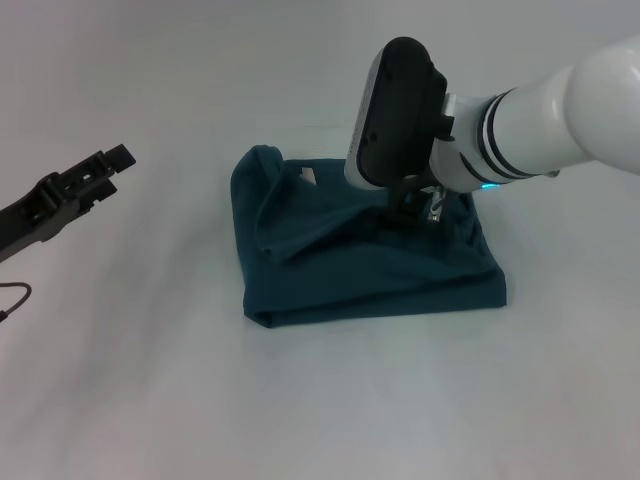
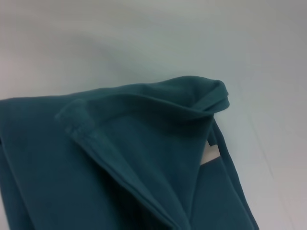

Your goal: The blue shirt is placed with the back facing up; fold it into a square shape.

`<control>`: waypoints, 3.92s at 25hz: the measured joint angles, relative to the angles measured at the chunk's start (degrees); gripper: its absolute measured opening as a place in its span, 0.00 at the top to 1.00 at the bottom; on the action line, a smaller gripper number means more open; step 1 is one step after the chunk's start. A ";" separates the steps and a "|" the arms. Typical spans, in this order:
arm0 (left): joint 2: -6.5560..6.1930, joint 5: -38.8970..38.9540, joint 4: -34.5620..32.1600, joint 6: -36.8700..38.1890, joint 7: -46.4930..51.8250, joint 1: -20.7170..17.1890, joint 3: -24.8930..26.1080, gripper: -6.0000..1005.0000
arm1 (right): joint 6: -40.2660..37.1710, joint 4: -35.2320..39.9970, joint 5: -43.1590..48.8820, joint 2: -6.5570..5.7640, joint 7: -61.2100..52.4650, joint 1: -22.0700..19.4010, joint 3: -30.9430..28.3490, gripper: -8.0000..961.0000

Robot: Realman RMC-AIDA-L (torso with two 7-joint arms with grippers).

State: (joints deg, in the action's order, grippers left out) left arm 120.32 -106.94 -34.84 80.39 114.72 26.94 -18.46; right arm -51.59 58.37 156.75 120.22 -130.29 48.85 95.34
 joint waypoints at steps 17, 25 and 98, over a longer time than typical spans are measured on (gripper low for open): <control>0.00 0.90 0.94 -1.58 -0.12 0.63 -0.09 0.21 | 0.73 -4.99 -2.20 0.46 -0.41 1.10 3.22 0.27; 0.04 0.95 0.99 -2.10 -0.12 0.78 -0.31 0.21 | 2.02 -3.50 -2.24 0.39 -0.50 -0.19 3.12 0.29; -0.09 0.95 1.54 -5.35 -0.20 1.71 0.00 0.20 | 13.02 -16.40 -4.54 -0.27 -14.20 -2.21 -24.64 0.55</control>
State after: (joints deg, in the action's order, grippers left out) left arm 120.23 -105.99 -33.30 75.04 114.53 28.65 -18.45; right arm -38.57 41.97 152.22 119.96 -144.48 46.63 70.70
